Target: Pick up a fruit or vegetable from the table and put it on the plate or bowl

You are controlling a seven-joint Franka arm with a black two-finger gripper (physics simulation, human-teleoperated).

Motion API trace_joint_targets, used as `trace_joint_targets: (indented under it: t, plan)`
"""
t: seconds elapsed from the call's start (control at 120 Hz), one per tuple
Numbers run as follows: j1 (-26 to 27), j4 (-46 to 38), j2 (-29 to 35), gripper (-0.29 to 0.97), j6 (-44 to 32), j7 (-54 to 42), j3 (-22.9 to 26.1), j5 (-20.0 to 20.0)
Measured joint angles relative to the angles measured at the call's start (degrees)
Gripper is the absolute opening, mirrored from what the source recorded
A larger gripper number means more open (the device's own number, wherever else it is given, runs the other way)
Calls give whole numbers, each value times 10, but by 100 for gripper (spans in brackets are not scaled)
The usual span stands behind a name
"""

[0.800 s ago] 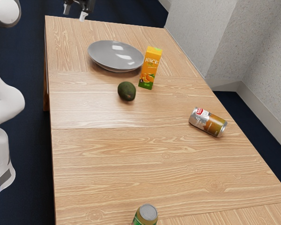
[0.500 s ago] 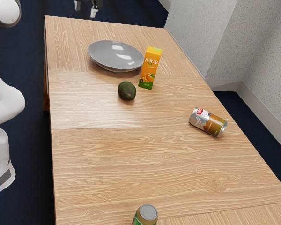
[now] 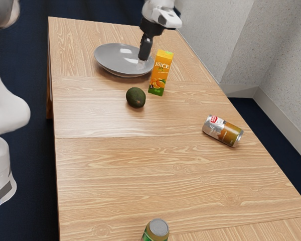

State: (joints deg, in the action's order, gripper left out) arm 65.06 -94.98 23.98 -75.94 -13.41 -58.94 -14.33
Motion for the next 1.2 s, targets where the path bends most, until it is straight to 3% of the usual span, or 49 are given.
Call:
trace_joint_targets:
  t: [0.108,0.217,0.3,0.467,0.625,0.725,0.892,1.2]
  plan:
    - [-42,-153,122,66,-56,-56,111,-53]
    - [-67,-214,176,66,-73,-107,186,-84]
    - [-80,-226,185,66,-73,-135,204,-89]
    - [-82,-240,191,66,-64,-211,196,-93]
    - [-9,-243,266,66,-42,-288,98,-155]
    - [43,-230,276,66,-59,-334,71,-224]
    - [67,-222,280,66,-114,-396,-13,-315]
    - [92,-223,327,66,-187,-474,-92,-353]
